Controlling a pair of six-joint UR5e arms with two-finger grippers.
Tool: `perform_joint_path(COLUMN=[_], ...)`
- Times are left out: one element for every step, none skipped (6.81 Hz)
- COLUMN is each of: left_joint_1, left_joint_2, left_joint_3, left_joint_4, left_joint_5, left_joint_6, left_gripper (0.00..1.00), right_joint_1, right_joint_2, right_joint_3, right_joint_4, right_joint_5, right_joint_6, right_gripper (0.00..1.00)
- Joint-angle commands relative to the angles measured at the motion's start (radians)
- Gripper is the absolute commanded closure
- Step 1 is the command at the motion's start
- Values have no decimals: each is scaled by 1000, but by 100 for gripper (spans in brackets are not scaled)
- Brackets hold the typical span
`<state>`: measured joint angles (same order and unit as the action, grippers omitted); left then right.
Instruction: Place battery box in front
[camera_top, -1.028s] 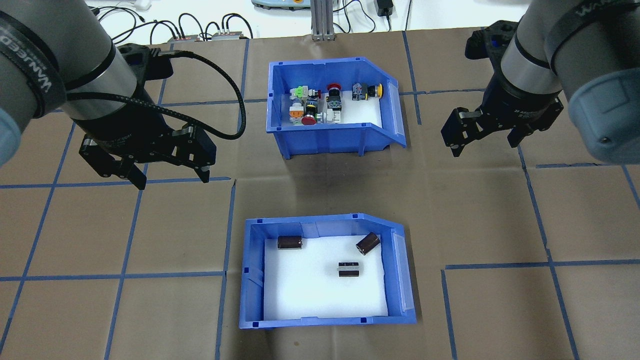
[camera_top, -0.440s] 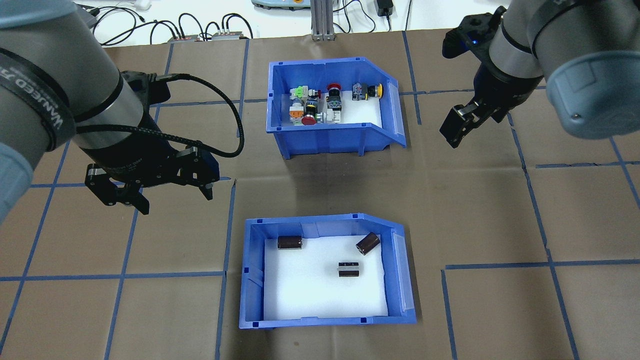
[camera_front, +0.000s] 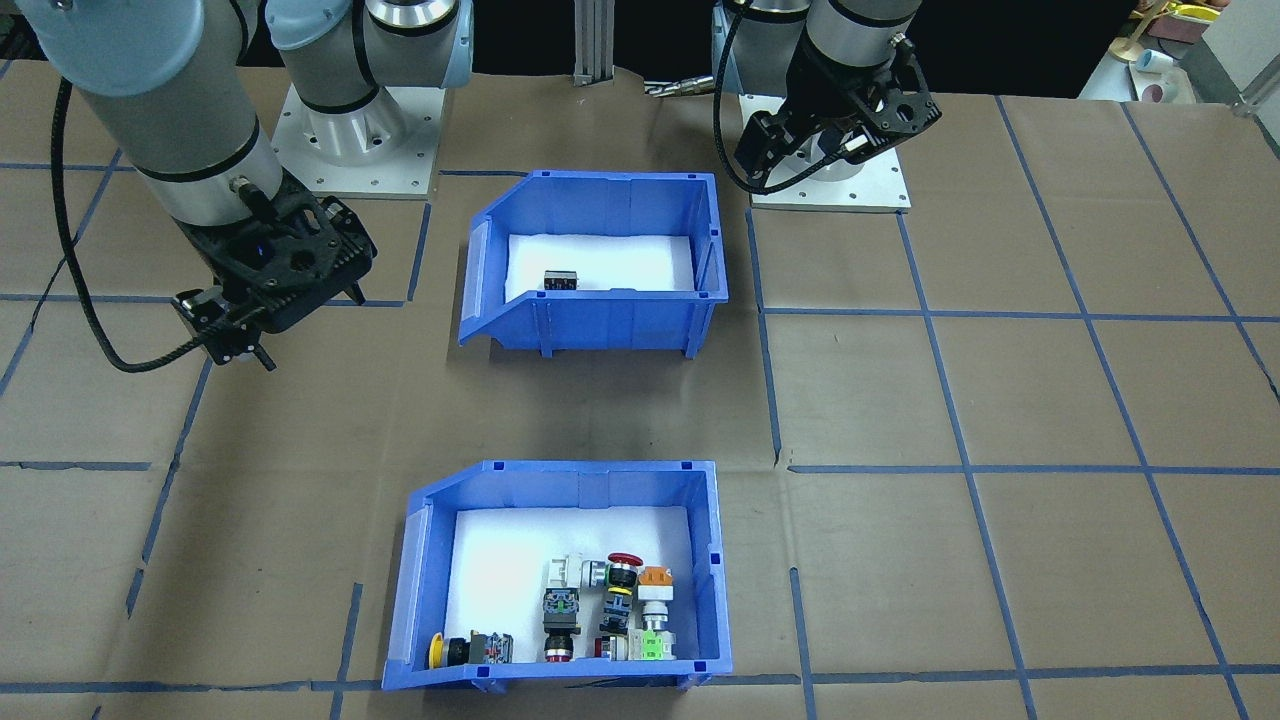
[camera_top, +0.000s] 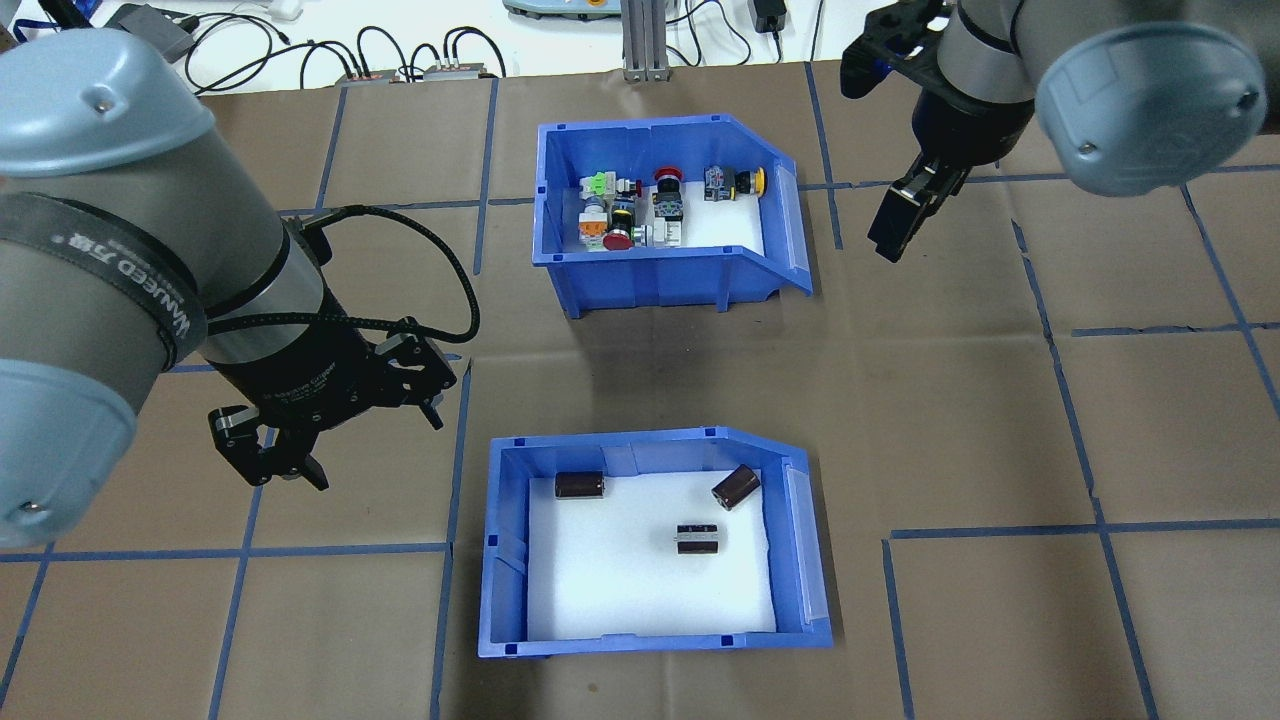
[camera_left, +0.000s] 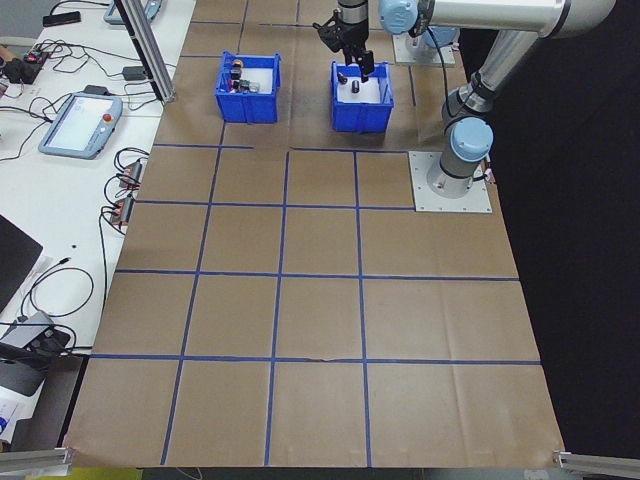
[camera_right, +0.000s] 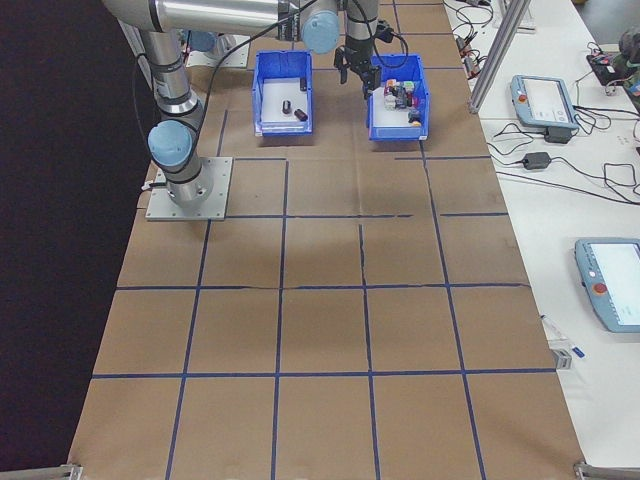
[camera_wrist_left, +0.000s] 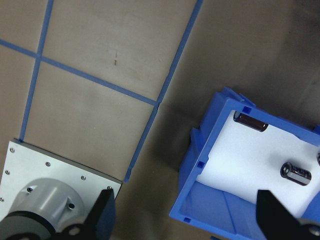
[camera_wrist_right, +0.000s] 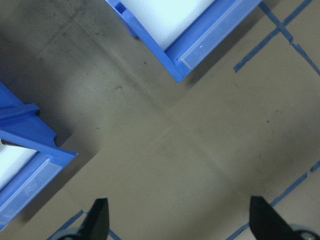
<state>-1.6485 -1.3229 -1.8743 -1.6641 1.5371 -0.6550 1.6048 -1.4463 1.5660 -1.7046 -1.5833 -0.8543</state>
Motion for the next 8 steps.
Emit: perform_joint_path(left_joint_1=[-28, -87, -164, -238, -322, -396, -427, -433], left_joint_2=[42, 45, 56, 71, 97, 106, 100, 93], left_joint_3=[-96, -156, -240, -317, -379, -416, -442, -463], left_joint_4=[85, 180, 296, 381, 386, 411, 484, 536], left_joint_5=[-20, -20, -18, -18, -20, -20, -23, -37], left_joint_6=[-235, -396, -625, -810, -962, -1147, -1239, -1308], left_gripper=[1, 1, 1, 1, 1, 1, 1, 1], right_joint_1=[65, 122, 176, 216, 251, 280, 303, 337], right_joint_2=[108, 188, 258, 315, 357, 392, 409, 412], right_joint_3=[-117, -209, -289, -358, -410, -443, -454, -445], right_joint_4=[3, 11, 13, 14, 14, 14, 16, 26], right_joint_5=[2, -7, -12, -12, -12, -14, -14, -10], right_joint_6=[-100, -158, -233, -283, -343, -377, -409, -413], right_gripper=[0, 0, 0, 0, 0, 0, 0, 0])
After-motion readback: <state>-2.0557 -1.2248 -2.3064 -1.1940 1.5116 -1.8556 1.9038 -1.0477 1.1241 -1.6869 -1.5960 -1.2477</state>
